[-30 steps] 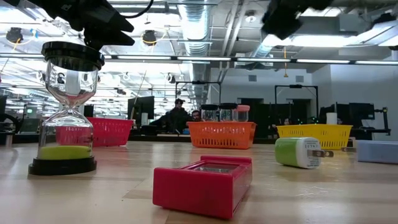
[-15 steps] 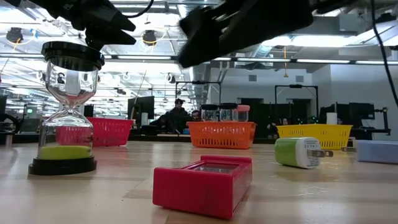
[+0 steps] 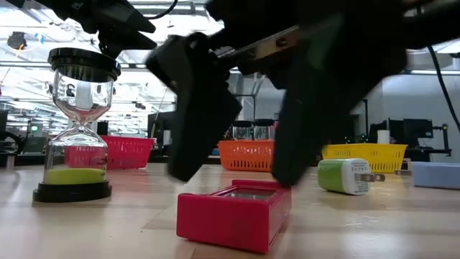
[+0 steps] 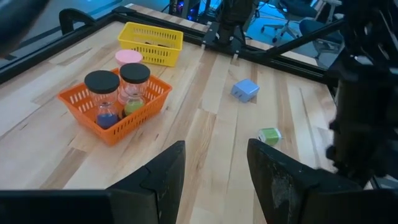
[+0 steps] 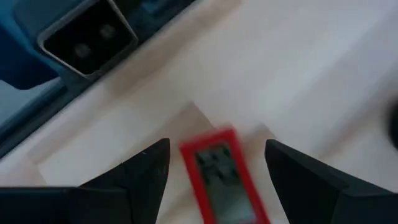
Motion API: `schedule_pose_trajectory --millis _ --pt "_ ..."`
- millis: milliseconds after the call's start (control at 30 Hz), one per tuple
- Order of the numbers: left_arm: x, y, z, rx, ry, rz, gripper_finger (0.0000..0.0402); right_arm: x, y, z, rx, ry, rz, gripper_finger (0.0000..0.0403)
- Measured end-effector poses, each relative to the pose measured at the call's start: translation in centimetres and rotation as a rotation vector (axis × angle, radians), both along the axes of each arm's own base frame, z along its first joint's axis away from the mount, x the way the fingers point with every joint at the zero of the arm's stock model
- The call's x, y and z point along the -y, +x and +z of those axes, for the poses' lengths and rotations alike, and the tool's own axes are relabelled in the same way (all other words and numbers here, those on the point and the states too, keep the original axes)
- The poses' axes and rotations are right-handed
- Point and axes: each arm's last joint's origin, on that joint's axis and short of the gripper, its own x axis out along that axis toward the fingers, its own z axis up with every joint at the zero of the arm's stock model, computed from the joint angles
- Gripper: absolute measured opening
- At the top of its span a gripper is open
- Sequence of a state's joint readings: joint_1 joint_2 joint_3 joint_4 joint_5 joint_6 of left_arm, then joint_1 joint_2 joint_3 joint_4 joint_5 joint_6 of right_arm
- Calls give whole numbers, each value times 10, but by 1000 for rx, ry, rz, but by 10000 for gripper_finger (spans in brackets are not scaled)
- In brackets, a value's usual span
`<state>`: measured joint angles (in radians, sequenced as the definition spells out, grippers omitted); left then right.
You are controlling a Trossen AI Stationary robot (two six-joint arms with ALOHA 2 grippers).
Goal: Pick & Place Office items
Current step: Put the red digital timer into the yellow basket
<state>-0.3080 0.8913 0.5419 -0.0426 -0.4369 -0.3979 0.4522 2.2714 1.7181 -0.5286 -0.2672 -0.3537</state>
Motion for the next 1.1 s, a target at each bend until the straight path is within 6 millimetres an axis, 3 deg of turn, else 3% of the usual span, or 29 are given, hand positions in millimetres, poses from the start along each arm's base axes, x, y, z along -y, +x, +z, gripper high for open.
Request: schedule_pose_trajectory --millis 267,500,700,800,1100 --pt "0 0 0 0 -1 -1 168 -6 -3 -3 13 -40 59 255" --pt "0 0 0 0 -1 -1 168 -1 -7 -5 48 -194 110 255" --pt "0 0 0 0 -2 0 168 -2 -14 37 115 -161 92 255" --pt "0 0 0 0 -2 0 168 1 -19 49 101 -161 80 255" --pt "0 0 0 1 -2 0 168 4 -23 21 6 -257 174 255"
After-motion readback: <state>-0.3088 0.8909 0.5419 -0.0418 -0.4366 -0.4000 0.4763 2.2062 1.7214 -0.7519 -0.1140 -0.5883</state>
